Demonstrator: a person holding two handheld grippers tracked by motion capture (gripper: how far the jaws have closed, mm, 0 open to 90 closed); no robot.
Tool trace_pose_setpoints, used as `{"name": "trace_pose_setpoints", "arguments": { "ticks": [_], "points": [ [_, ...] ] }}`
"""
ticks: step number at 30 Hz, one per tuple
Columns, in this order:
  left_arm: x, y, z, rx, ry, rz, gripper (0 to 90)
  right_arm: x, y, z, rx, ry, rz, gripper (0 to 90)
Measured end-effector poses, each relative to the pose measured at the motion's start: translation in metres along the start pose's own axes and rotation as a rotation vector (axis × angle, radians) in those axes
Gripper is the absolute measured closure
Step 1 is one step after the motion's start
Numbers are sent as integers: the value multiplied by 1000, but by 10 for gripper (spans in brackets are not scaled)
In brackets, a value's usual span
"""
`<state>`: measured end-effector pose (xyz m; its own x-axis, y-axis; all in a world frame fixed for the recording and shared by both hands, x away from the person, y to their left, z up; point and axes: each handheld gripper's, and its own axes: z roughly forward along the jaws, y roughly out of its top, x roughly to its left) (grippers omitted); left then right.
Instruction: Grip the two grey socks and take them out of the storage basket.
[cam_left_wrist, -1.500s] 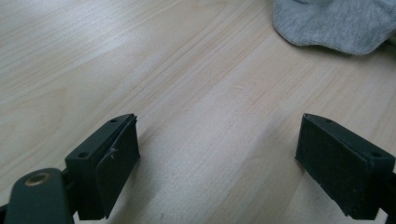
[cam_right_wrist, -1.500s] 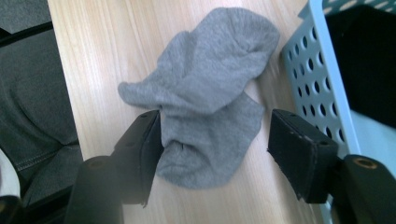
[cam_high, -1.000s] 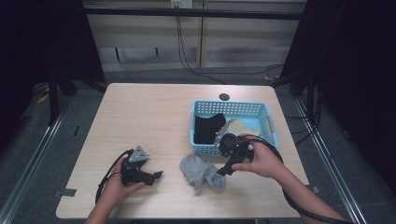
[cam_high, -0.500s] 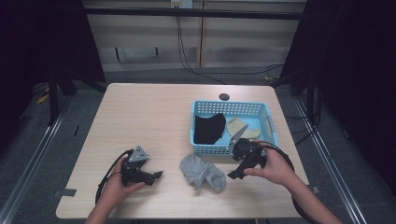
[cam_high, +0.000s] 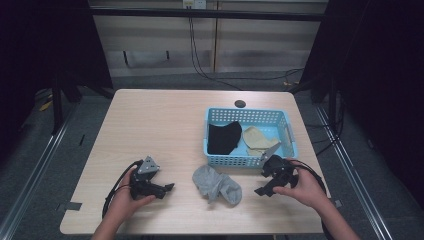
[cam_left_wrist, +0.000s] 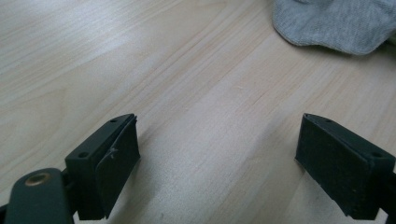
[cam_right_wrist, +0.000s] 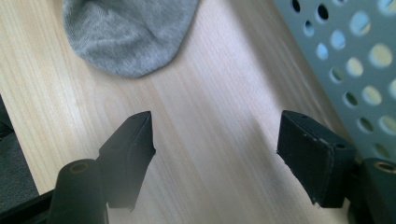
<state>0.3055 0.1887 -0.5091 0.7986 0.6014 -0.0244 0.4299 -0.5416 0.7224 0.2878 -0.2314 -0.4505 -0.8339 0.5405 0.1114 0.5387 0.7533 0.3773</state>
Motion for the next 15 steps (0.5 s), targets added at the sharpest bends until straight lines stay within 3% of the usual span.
{"name": "trace_pose_setpoints", "arguments": {
  "ticks": [12,15],
  "points": [
    [0,0,0,4,4,0,125,-15,-28,13,-54,-3,34,265],
    [0,0,0,4,4,0,125,-17,-33,16,-71,-18,23,261]
  ]
}}
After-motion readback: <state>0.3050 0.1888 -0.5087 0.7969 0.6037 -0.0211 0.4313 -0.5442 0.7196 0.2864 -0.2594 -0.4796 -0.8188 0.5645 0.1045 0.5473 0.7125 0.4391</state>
